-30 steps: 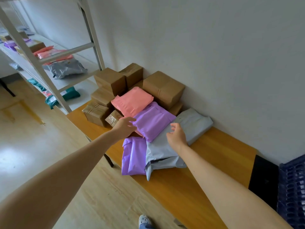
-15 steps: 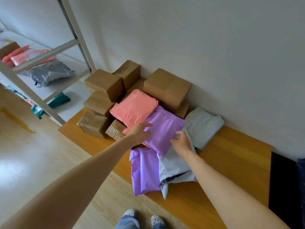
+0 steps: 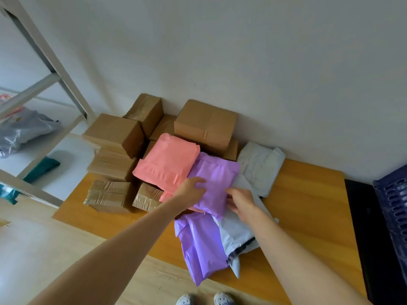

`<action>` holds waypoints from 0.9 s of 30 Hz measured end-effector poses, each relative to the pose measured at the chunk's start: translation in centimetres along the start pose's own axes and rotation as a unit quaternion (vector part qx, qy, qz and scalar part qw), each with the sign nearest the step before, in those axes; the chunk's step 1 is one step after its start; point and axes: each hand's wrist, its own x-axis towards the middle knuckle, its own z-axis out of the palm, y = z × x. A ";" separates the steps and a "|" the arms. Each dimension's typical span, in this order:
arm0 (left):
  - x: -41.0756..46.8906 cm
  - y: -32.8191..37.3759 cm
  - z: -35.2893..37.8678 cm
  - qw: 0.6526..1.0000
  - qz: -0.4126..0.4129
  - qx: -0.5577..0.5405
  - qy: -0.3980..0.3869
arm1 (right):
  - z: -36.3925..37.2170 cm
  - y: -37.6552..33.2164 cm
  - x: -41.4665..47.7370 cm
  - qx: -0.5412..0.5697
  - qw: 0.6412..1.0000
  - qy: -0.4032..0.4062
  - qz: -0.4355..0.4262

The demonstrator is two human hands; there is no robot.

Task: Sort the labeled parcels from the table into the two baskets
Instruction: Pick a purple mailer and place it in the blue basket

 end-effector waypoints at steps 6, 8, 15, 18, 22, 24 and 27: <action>0.5 -0.5 -0.5 0.997 -0.014 -0.076 0.001 | 0.3 0.2 -0.7 0.032 0.999 0.007 0.011; 0.6 -0.5 -0.7 0.995 -0.007 -0.102 -0.002 | 0.5 0.2 -1.2 0.057 0.998 -0.003 0.014; 0.3 0.7 -0.7 0.987 -0.014 -0.159 -0.020 | 1.9 -1.1 -3.0 0.123 0.992 -0.027 -0.029; -0.1 2.0 -1.2 0.952 -0.065 -0.296 -0.039 | 2.2 -1.4 -3.8 0.091 0.994 -0.039 -0.037; -0.1 2.8 -1.8 0.954 -0.071 -0.290 -0.021 | 3.2 -1.9 -5.6 0.025 0.994 -0.050 -0.089; 0.0 2.5 -2.0 0.966 -0.068 -0.249 0.017 | 4.0 -2.2 -6.6 0.011 0.992 -0.057 -0.108; 0.1 1.7 -2.6 0.964 -0.081 -0.246 0.060 | 4.7 -2.3 -7.5 -0.028 0.989 -0.063 -0.129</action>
